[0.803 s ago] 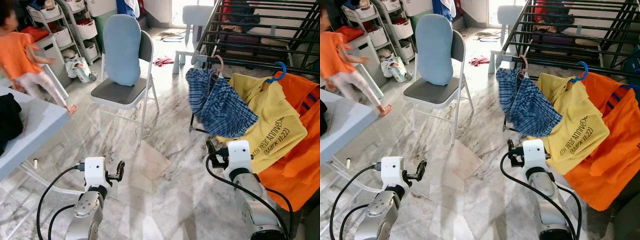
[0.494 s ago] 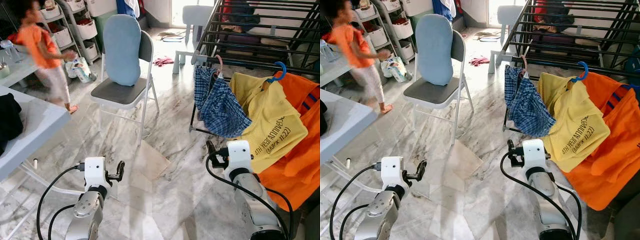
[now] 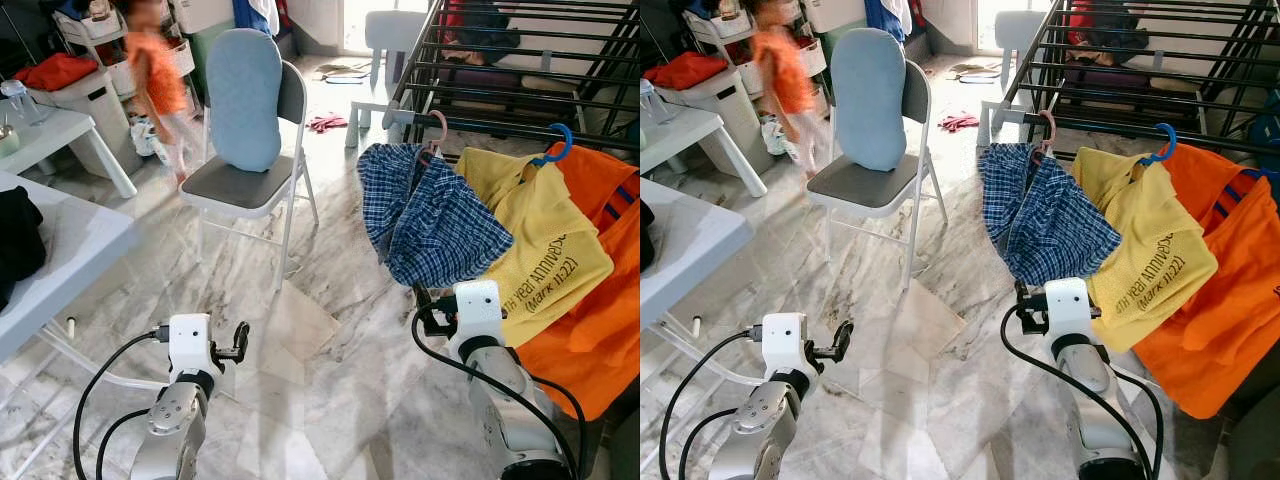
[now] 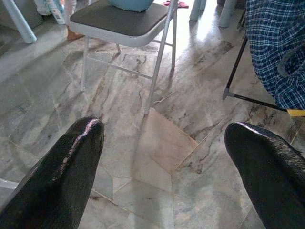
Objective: Hang hanger
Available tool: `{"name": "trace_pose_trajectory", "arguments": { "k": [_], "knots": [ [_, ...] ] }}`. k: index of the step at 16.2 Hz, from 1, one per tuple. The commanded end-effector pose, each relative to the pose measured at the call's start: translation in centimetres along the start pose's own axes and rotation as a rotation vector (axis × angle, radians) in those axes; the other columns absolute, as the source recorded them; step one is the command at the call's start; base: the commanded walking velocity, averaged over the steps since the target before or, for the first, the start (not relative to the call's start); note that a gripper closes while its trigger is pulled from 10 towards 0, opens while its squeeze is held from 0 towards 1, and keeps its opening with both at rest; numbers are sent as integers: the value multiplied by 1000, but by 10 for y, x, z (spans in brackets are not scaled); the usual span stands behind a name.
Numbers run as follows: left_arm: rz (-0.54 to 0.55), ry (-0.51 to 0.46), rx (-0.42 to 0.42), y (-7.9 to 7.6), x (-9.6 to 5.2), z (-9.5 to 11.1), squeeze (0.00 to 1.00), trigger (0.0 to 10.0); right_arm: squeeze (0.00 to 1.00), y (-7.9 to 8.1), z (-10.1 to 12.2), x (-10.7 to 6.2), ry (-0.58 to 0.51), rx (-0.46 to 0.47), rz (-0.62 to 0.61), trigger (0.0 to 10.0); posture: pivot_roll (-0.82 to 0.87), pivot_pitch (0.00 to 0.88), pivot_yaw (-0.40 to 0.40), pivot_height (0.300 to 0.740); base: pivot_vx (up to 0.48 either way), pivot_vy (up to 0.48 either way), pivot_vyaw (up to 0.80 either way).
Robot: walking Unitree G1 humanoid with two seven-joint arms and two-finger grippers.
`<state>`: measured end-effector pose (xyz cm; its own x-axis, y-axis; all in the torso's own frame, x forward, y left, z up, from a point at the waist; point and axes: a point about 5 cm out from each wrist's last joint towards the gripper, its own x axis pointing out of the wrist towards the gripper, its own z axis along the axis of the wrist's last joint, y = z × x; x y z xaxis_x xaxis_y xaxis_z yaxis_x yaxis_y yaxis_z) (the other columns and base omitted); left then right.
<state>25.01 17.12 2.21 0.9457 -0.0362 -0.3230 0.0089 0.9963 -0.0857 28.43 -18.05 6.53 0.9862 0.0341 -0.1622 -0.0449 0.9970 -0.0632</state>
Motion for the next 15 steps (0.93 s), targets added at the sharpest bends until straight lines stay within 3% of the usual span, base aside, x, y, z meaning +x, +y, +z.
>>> {"name": "trace_pose_trajectory", "arguments": {
  "k": [1,14,15],
  "knots": [
    [-1,-45,-8,1,0,9,0,10000,0,-13,-9,1,58,45,-103,10000,-139,0,73,740,0,0,0],
    [-1,-44,-8,1,0,9,0,10000,0,-12,-10,1,61,42,-96,10000,-141,0,73,740,0,0,0],
    [4,-52,-1,2,-1,8,0,10000,0,-15,-2,4,19,5,-92,10000,-136,0,57,740,0,0,0]
  ]
}}
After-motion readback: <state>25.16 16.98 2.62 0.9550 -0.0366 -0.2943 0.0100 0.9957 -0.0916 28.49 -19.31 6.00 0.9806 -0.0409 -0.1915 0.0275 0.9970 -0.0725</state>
